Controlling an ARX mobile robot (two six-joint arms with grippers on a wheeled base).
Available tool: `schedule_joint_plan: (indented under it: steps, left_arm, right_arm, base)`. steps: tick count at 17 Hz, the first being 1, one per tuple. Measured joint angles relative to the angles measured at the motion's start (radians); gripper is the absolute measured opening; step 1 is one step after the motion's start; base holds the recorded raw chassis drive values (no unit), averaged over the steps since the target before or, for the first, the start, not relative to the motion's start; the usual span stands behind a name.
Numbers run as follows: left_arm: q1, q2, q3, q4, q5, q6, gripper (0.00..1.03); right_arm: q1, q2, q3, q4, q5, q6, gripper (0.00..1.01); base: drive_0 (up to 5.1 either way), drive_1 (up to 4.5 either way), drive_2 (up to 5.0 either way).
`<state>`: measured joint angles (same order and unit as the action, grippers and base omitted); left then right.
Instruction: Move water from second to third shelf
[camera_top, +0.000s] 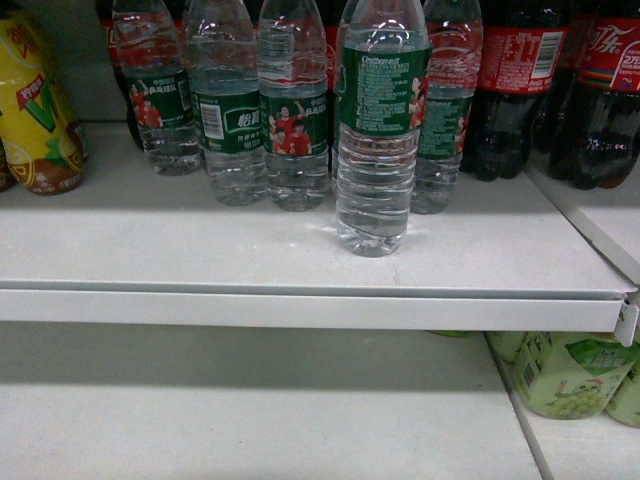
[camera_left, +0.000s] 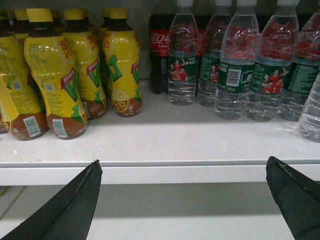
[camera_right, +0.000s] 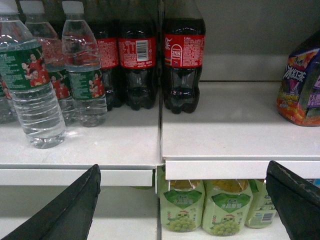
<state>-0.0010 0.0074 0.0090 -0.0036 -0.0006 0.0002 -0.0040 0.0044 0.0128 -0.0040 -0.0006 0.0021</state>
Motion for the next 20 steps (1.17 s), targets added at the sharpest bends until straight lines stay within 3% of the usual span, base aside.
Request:
schedule_joint_plan:
  steps: [20]
  left_arm:
    - [0.0,0.0,0.0,0.0,0.0,0.0,0.98]
  right_arm:
    - [0.0,0.0,0.0,0.0,0.0,0.0,0.98]
  base:
    - [0.0,0.0,0.0]
